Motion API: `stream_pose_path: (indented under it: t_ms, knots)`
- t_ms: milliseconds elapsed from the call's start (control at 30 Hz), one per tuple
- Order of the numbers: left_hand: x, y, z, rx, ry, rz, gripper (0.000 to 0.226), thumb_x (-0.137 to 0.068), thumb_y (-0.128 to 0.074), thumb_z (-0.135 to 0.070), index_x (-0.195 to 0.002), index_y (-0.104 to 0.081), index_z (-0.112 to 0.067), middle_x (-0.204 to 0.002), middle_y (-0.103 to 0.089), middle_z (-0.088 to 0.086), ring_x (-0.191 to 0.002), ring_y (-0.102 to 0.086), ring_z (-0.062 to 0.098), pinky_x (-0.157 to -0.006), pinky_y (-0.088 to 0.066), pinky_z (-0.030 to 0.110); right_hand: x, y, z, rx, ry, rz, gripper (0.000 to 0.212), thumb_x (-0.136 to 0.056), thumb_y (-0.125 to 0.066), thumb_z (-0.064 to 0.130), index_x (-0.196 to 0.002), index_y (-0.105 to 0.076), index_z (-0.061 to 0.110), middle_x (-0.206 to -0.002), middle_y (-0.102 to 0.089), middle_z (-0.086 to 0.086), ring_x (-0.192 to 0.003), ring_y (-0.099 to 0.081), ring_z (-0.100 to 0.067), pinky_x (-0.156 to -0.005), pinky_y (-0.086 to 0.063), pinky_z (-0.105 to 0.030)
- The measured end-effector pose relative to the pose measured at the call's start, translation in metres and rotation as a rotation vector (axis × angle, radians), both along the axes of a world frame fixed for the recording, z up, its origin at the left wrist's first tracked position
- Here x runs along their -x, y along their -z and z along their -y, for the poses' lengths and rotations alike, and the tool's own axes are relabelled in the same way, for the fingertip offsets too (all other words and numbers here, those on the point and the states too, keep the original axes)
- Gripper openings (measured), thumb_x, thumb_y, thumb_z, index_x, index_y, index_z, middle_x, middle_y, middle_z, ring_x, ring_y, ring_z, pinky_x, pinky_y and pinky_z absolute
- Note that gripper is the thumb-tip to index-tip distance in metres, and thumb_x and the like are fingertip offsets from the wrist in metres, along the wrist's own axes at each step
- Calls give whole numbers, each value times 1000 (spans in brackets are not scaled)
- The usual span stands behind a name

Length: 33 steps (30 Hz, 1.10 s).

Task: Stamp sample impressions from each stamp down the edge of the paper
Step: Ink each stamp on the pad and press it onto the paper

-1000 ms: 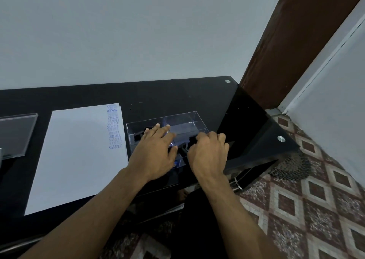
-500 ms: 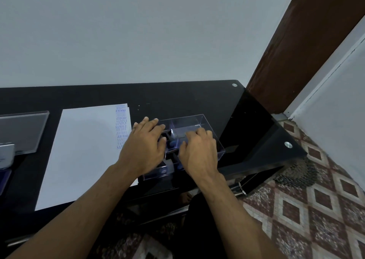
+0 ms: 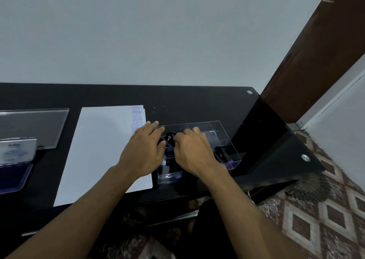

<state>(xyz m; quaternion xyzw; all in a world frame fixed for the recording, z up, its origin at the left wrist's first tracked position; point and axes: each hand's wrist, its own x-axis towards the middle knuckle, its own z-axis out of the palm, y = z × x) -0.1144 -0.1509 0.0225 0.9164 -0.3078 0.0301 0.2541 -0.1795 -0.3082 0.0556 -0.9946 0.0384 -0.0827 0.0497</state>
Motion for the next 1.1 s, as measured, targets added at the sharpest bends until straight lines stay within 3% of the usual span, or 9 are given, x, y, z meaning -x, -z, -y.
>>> stream_pose_path:
  t_ms: [167,367,633,767,933,1100]
  knots:
    - [-1,5,1,20,0,1,48,-102,-51,-28,-146,-49,-10,-157,-40,9,-145,-36,26,-118,-34,46,-9,-1,-3,-6,-6,-174,33,-94,-35,37,-104,-63,23,-107,-62,-6,-106,-46,-28,-90,-34,-47]
    - [0,7,1,34,-22,-15,55,-99,-42,-36,-147,-47,-10,-158,-39,7,-146,-35,25,-118,-34,46,-17,-1,-4,-85,34,-240,37,-93,-32,40,-93,-65,21,-107,-59,-8,-106,-44,-29,-92,-36,-48]
    - [-1,12,4,39,-45,-29,52,-103,-48,-33,-151,-42,-14,-162,-33,2,-150,-27,20,-122,-27,40,-20,6,-4,-213,78,-56,21,-94,-51,41,-108,-59,27,-109,-57,-5,-98,-54,-23,-91,-44,-45]
    - [-1,12,3,25,-38,-25,52,-103,-49,-33,-151,-42,-13,-161,-34,4,-149,-30,22,-121,-28,40,-18,7,-2,-375,112,68,18,-94,-60,23,-111,-57,24,-110,-44,-1,-82,-57,-18,-78,-56,-38]
    - [-3,14,4,15,-46,-33,53,-103,-48,-35,-152,-40,-15,-163,-31,2,-151,-26,21,-122,-26,41,-11,11,-2,-444,142,202,25,-94,-62,15,-119,-63,16,-111,-47,0,-86,-54,-10,-78,-57,-28]
    - [-2,11,-1,20,-52,-25,53,-105,-44,-36,-153,-39,-16,-163,-30,3,-152,-24,22,-123,-24,41,-6,12,-10,-447,127,276,24,-93,-63,15,-117,-66,16,-109,-48,1,-87,-55,-10,-75,-57,-28]
